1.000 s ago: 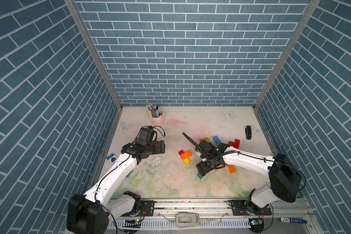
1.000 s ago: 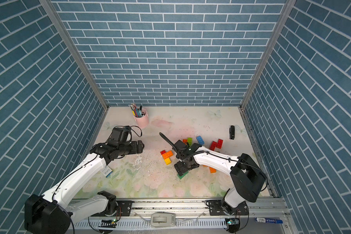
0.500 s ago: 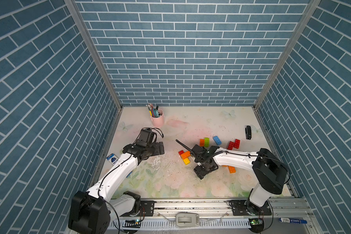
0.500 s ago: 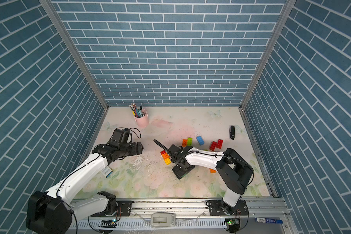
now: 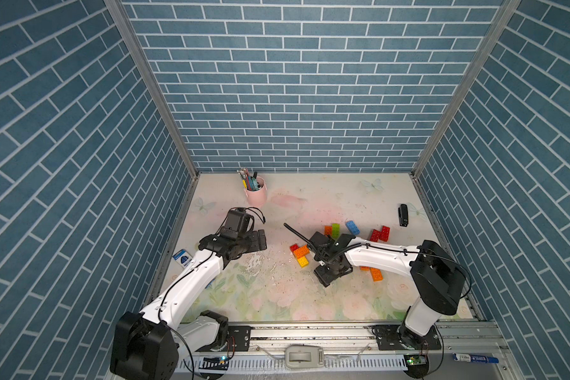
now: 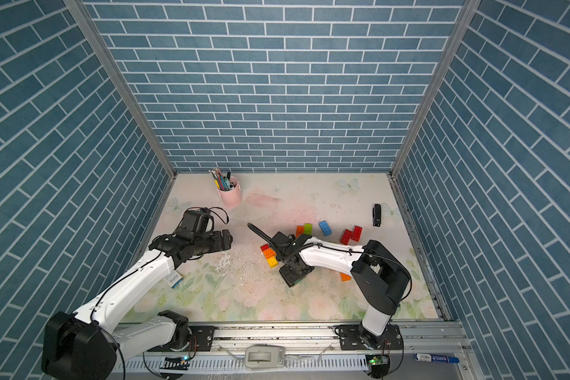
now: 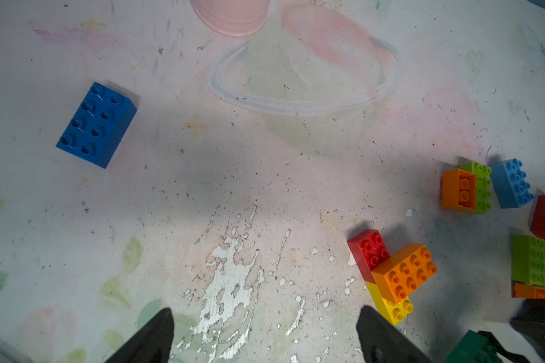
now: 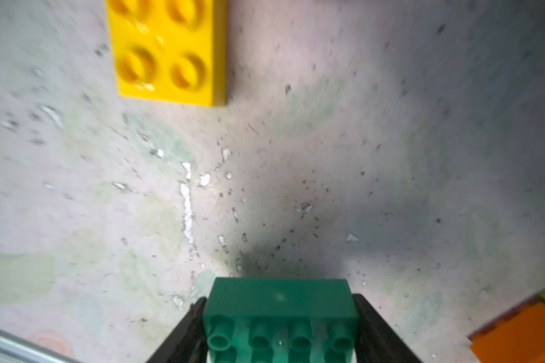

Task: Assemble a rectangle with lego
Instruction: Pick up the lego brick from the center of the board, then assemble the lego brick with the lego brick.

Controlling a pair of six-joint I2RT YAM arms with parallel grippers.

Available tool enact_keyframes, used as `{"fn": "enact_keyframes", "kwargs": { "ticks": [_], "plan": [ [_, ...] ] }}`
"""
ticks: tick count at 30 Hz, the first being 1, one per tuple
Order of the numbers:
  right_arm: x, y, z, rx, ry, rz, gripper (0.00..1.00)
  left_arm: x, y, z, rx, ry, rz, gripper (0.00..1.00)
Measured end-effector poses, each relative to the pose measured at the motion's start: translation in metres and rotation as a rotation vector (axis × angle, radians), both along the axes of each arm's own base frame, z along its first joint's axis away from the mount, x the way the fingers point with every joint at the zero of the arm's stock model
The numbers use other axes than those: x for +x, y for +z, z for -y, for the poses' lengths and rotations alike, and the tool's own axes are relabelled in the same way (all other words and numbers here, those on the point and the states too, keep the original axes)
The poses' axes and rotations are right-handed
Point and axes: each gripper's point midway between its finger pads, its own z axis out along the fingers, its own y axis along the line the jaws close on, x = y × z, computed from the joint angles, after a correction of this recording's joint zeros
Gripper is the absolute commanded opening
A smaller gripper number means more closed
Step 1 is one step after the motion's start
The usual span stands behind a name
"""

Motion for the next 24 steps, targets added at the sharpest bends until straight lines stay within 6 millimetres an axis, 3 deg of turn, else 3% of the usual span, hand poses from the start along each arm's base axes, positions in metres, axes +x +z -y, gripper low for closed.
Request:
{"fn": "enact_keyframes", "kwargs": {
  "ticks": [6,9,12,15,20,24],
  "plan": [
    [0.042,0.086,-0.050,0.172,-0.032,0.093,0.49,0.004,0.005,-0.010,0.013,0.046,0.033,0.95],
    [0.070,0.106,-0.065,0.212,-0.058,0.117,0.44,0.005,-0.003,-0.006,-0.005,0.046,0.043,0.99],
    [0.097,0.099,-0.077,0.199,-0.066,0.108,0.39,0.000,-0.021,-0.007,-0.014,0.061,0.027,0.99],
    [0.115,0.076,-0.087,0.160,-0.054,0.087,0.37,-0.006,-0.038,-0.011,-0.009,0.085,0.002,0.99],
    [0.116,0.037,-0.092,0.093,-0.008,0.035,0.33,-0.006,-0.045,-0.016,0.008,0.120,-0.009,0.98],
    [0.119,0.031,-0.098,0.085,0.019,0.026,0.31,-0.004,-0.052,-0.015,0.009,0.128,-0.028,0.98]
  ]
}}
